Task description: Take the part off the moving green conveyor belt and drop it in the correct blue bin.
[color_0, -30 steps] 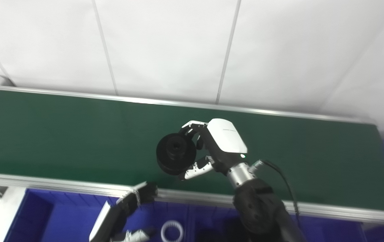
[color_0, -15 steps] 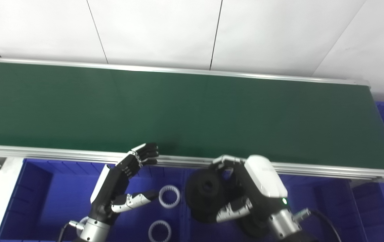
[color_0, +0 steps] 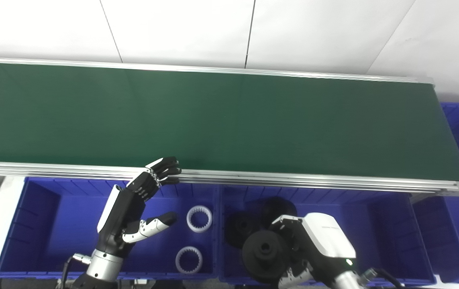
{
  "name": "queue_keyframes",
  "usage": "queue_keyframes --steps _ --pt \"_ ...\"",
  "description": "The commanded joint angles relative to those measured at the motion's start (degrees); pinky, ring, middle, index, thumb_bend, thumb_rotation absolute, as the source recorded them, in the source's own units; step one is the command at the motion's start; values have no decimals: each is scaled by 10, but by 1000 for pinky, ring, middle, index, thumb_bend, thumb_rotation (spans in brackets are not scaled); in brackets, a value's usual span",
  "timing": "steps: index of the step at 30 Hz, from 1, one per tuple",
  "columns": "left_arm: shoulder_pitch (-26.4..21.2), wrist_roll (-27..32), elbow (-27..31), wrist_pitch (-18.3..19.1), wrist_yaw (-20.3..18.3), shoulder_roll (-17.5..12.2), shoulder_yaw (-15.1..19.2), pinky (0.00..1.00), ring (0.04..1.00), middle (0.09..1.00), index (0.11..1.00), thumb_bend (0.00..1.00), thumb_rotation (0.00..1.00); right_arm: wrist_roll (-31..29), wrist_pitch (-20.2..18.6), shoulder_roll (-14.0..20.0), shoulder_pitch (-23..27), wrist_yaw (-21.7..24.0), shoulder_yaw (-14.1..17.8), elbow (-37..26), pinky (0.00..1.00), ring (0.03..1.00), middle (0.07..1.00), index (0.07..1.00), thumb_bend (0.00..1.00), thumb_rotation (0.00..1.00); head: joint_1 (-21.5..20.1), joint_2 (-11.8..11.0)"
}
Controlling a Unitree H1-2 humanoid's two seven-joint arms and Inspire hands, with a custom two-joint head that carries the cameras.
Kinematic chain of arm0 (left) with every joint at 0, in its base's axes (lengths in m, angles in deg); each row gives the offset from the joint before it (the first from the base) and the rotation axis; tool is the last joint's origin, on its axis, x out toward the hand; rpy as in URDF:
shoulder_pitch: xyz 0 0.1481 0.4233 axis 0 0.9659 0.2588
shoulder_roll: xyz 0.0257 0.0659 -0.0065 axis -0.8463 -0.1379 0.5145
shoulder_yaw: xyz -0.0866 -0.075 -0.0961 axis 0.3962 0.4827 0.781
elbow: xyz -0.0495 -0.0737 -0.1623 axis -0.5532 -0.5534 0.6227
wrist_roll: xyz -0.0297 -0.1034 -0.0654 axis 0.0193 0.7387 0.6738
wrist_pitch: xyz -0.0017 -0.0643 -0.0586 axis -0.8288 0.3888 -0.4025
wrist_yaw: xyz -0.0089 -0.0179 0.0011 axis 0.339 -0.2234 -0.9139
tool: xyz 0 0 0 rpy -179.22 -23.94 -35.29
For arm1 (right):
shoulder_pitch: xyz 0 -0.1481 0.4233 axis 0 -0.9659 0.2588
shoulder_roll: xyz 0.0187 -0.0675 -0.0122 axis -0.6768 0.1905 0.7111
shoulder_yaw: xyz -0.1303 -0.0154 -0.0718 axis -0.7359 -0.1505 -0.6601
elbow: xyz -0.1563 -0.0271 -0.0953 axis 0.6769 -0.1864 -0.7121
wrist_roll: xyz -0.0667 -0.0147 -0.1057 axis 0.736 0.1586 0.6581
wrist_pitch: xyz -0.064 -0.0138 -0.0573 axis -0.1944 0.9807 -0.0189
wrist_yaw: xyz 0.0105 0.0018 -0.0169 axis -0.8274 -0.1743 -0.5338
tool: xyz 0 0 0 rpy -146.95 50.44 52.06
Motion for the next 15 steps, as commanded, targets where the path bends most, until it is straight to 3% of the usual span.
queue_keyframes --steps 1,2,3,4,6,8,11,15 --pt "-2 13 21 -20 -10 -9 9 725 795 823 809 534 455 19 -13 -15 13 2 8 -2 409 394 488 575 506 0 0 0" --pt "-1 14 21 -20 -12 -10 12 732 797 824 808 532 456 29 -20 -22 20 6 11 4 410 394 489 575 506 0 -6 2" --pt "0 13 21 -20 -13 -10 15 739 800 824 806 538 470 43 -29 -27 28 15 13 11 467 536 550 537 512 52 -7 2" --pt "0 10 23 -20 -15 -9 18 739 800 824 806 539 472 59 -34 -31 35 24 14 17 481 560 577 529 512 71 -8 1" --pt "2 5 24 -20 -17 -9 23 740 801 824 808 552 520 94 -37 -30 46 44 11 26 639 732 744 743 637 271 -7 1" --pt "4 6 24 -20 -20 -11 26 747 804 824 810 555 536 107 -36 -34 47 50 11 29 712 796 821 837 676 395 -8 3" --pt "5 15 24 -20 -29 -12 29 756 809 826 810 550 531 110 -34 -48 40 25 15 34 811 884 909 903 710 508 -8 2" --pt "3 18 23 -20 -36 -9 33 748 810 830 813 536 508 99 -25 -67 28 -20 23 37 911 964 973 939 726 501 -6 3"
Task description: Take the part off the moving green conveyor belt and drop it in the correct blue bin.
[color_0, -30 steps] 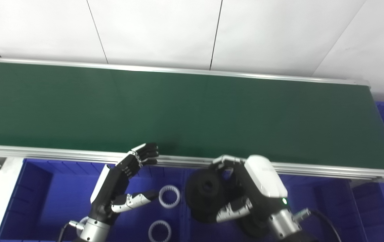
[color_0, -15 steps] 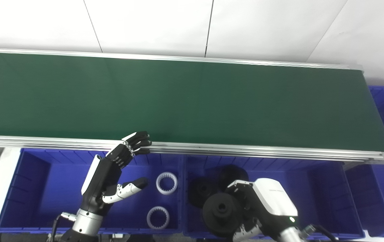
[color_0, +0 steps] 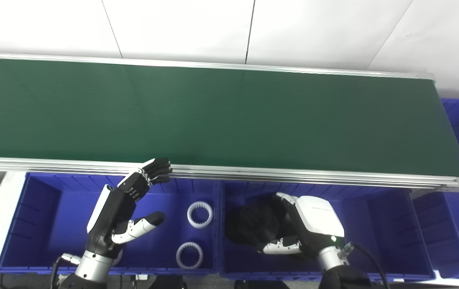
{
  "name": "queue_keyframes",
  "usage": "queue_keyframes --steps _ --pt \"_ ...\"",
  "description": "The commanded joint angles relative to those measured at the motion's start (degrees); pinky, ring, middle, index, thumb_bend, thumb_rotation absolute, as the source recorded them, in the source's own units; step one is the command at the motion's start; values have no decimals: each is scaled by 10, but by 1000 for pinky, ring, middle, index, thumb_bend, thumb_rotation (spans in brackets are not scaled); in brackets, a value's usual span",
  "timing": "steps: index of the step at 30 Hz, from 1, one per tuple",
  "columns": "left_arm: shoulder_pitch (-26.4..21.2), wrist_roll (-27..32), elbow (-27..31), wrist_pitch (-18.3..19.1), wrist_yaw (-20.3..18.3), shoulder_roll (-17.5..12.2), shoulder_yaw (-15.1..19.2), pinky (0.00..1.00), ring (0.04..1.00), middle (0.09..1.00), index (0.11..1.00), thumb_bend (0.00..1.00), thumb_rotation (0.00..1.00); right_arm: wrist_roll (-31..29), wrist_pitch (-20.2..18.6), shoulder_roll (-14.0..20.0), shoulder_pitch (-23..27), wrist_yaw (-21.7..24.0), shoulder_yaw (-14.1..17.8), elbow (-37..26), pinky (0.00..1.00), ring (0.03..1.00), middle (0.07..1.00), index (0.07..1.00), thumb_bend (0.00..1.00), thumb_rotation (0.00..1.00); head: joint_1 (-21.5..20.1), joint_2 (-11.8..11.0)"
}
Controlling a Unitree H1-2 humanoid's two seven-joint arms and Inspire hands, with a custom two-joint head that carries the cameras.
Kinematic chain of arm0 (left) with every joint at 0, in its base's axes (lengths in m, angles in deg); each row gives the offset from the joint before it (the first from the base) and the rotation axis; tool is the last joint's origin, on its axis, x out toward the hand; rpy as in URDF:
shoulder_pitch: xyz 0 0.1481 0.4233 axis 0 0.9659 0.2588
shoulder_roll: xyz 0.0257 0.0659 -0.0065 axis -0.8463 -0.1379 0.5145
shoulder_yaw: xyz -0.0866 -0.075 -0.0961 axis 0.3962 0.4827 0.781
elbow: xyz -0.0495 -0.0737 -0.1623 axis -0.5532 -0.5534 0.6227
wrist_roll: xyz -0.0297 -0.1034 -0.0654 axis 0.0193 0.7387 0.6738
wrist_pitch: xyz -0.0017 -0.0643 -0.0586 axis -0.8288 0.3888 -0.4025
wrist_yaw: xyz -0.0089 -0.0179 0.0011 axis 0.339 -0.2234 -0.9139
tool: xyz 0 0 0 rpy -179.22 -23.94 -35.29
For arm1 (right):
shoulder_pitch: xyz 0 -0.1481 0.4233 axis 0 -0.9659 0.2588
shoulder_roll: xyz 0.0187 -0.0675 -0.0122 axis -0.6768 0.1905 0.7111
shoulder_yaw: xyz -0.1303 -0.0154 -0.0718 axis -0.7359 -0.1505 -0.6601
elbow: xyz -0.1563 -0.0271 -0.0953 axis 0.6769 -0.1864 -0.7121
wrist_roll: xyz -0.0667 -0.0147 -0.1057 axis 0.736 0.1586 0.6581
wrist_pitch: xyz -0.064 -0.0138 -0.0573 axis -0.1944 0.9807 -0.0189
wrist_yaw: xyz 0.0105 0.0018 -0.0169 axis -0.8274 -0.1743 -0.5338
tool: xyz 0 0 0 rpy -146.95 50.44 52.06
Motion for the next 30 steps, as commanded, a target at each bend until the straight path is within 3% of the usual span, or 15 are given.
queue_keyframes --steps 1,7,11,18,25,30 --pt "-1 10 21 -20 -6 1 6 749 810 831 814 532 506 -7 10 -12 -7 -37 6 -12 943 986 988 944 723 495 0 0" --pt "-1 11 19 -20 -10 2 6 752 813 830 812 515 462 -68 33 -21 -30 -72 5 -30 956 1000 1000 933 752 452 13 -2" --pt "-2 6 18 -19 -10 -2 2 759 822 841 823 486 429 -126 61 -19 -54 -93 -3 -55 894 1000 1000 940 759 414 19 -3" --pt "-4 6 13 -19 0 -5 -7 750 820 841 819 481 385 -324 198 -32 -101 -164 -10 -43 845 944 975 966 778 397 31 -10" --pt "-10 -9 10 -2 3 -22 -23 762 851 870 839 580 454 -392 271 -34 -94 -192 -6 26 853 942 984 983 825 499 41 -23" --pt "-11 -20 6 6 9 -30 -30 766 852 871 836 591 458 -415 276 -38 -85 -191 1 45 864 943 975 982 805 488 49 -29"
